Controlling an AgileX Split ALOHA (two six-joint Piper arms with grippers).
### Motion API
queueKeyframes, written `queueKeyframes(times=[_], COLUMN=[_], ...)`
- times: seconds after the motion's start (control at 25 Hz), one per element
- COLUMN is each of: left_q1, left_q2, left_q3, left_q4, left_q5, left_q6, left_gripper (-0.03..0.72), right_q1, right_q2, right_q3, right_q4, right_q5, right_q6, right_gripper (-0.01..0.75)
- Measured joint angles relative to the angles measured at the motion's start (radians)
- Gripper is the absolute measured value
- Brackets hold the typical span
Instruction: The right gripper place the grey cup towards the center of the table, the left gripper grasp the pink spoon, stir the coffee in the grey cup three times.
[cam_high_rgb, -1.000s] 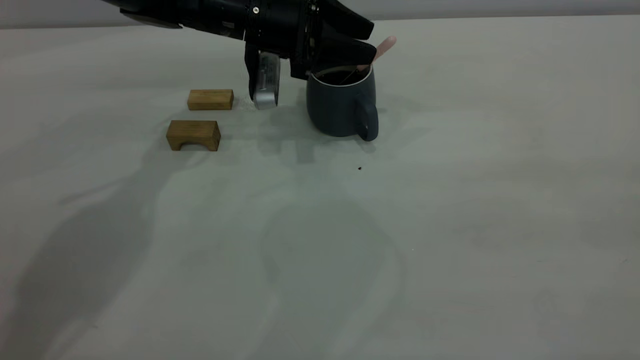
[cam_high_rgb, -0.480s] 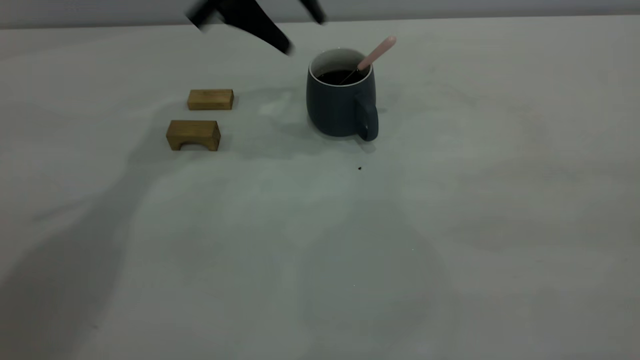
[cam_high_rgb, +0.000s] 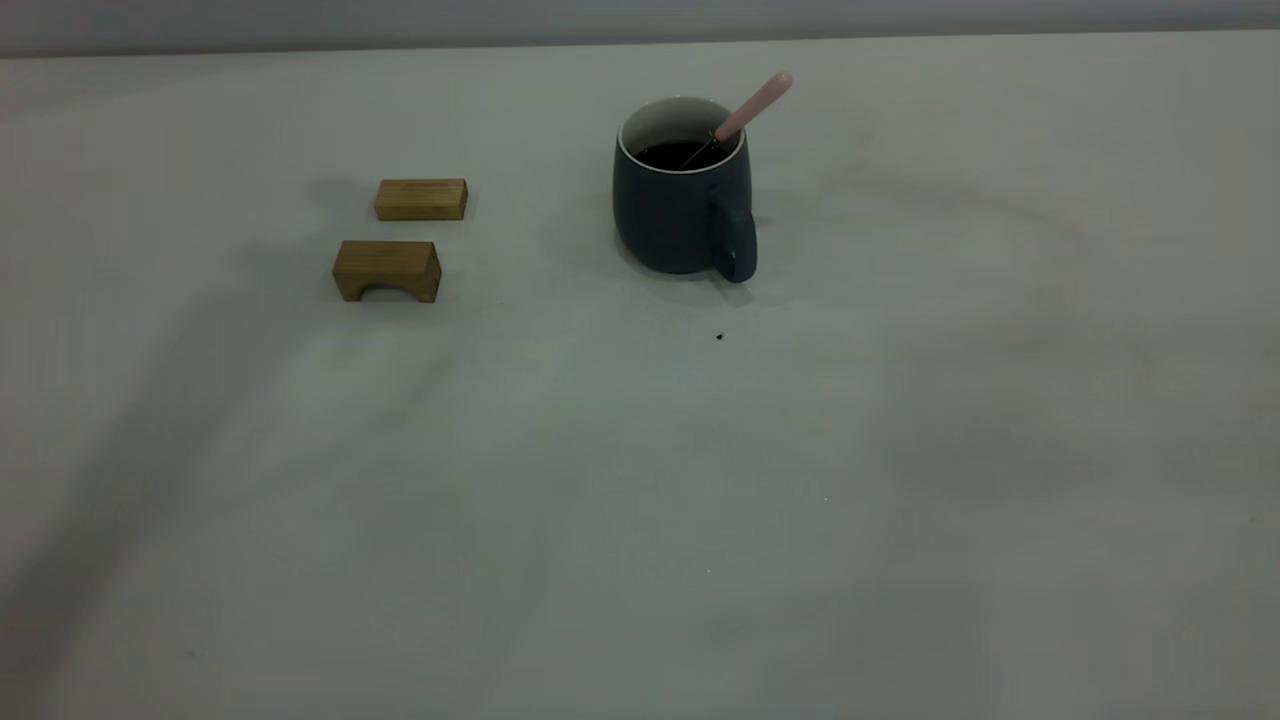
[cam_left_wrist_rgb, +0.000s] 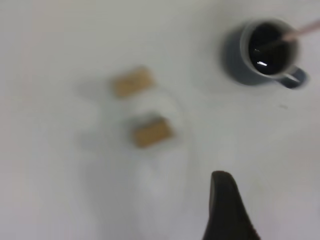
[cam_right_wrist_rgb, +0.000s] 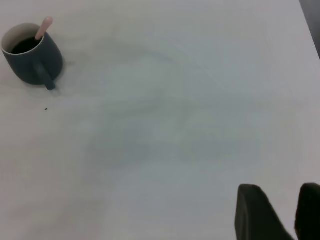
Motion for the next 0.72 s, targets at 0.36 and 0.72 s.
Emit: queueKeyframes(times=[0.36,0.72], left_q1=[0.015,0.016], left_q2=[-0.404,-1.036], left_q3=[0.364,0.986], left_q4=[0.144,0.165], left_q5=[0.0,0.0], left_q6=[-0.038,-0.046], left_gripper=[0.51,0.51], right_q1=[0.0,0.0], right_q2=[0.0,0.0], right_q3=[0.0,0.0], right_q4=[0.0,0.0], right_q5=[0.0,0.0], right_q6=[0.0,0.0], right_gripper=[0.24,0.24])
